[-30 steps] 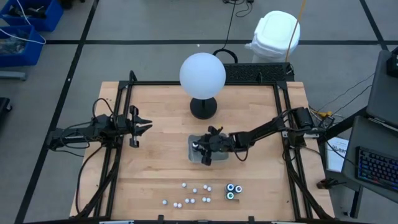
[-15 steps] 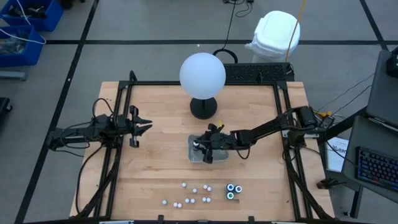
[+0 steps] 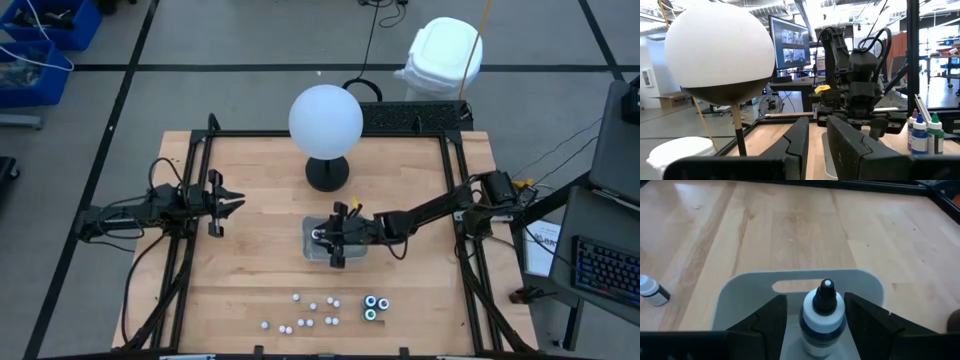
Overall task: Pick & Place food coloring
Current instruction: Put the large black food coloring bottle into the gray bin, then put the large violet food coloring bottle into the gray bin
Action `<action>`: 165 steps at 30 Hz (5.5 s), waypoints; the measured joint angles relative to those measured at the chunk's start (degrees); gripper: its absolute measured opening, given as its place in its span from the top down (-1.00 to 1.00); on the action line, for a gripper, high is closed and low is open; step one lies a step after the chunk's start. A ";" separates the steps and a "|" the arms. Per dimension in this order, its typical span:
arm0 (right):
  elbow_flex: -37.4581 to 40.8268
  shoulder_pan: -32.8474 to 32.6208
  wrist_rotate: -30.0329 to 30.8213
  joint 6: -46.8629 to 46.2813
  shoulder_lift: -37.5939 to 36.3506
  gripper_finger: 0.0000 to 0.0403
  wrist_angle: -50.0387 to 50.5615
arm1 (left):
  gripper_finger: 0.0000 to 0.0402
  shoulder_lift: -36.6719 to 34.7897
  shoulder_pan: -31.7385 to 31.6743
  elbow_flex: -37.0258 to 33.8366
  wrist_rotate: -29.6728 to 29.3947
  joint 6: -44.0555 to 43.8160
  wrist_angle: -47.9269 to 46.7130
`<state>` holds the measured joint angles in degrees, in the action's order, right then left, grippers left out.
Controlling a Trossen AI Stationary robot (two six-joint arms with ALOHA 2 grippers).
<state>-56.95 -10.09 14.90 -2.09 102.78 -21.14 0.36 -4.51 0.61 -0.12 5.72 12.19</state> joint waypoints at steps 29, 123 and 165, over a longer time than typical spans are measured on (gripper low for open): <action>-0.04 2.64 -0.18 1.40 0.42 0.07 1.69 | 0.62 0.00 -0.01 -0.01 0.00 0.05 0.13; -0.04 4.96 -2.79 -2.92 3.89 -0.42 -7.79 | 0.62 0.02 -0.01 -0.01 0.02 3.04 -0.04; -0.02 -7.20 5.49 -0.50 -23.46 -0.42 16.20 | 0.62 0.02 -0.02 -0.01 -5.49 1.64 -1.77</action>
<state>-56.97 -17.29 20.39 -2.59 79.33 -4.94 0.38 -4.54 0.60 -5.61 7.35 10.41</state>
